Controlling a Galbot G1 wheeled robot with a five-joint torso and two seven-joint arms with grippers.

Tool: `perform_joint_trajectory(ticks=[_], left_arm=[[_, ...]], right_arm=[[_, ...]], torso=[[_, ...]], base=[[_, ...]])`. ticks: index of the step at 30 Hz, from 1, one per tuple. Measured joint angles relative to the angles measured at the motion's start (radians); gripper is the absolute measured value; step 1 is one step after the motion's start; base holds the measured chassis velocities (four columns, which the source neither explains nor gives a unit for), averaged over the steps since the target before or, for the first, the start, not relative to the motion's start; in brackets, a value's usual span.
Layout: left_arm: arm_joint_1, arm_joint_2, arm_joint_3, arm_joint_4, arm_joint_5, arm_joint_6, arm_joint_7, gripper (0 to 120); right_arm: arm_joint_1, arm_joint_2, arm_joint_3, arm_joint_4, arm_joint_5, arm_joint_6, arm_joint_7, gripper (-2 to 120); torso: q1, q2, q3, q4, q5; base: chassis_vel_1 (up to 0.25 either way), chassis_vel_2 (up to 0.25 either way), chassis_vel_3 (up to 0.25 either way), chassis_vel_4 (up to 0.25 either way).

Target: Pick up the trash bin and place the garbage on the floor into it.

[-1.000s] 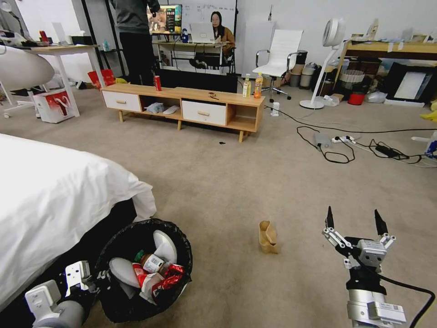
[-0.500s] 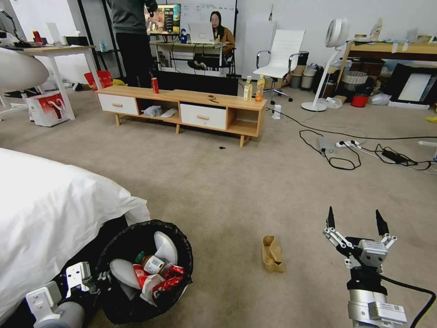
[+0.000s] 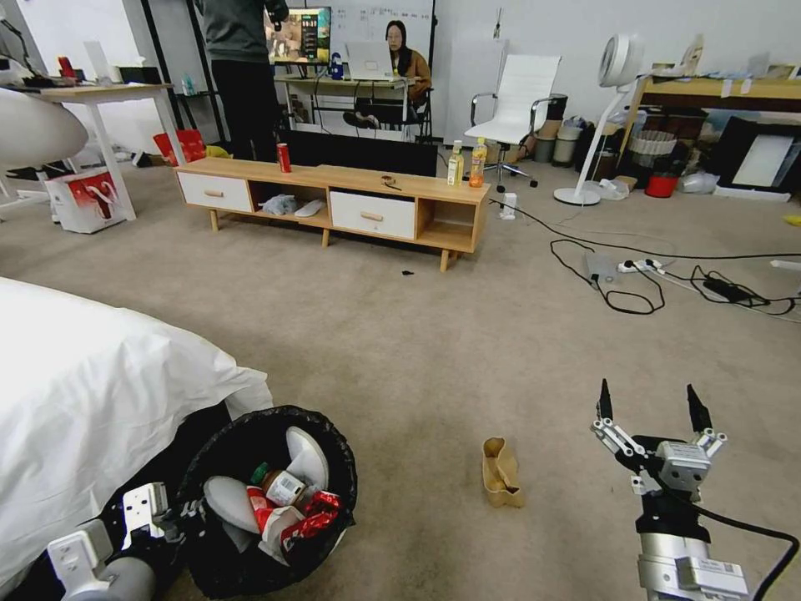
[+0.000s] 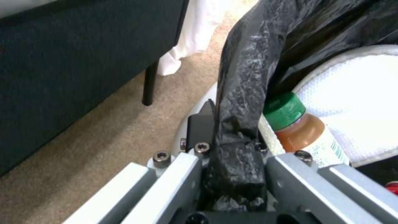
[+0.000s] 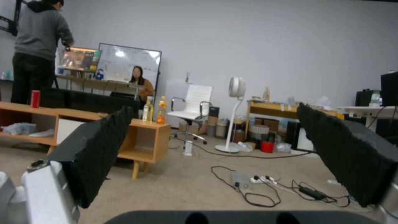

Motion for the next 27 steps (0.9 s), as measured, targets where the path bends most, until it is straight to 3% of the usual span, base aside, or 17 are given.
perform_joint_trajectory(ticks=[24, 27], left_arm=[[-0.015, 0.001, 0.0, 0.016, -0.014, 0.001, -0.022, 1], [-0.018, 0.001, 0.0, 0.018, -0.021, 0.001, -0.027, 1]], right_arm=[[0.019, -0.002, -0.008, -0.022, 0.004, -0.008, 0.003, 100], [0.022, -0.002, -0.01, -0.029, 0.004, -0.009, 0.0, 100]], torso=[[0.0, 0.0, 0.0, -0.0007, 0.0], [0.0, 0.0, 0.0, 0.0001, 0.0]], base=[[-0.053, -0.05, -0.054, -0.056], [-0.004, -0.018, -0.004, -0.01]])
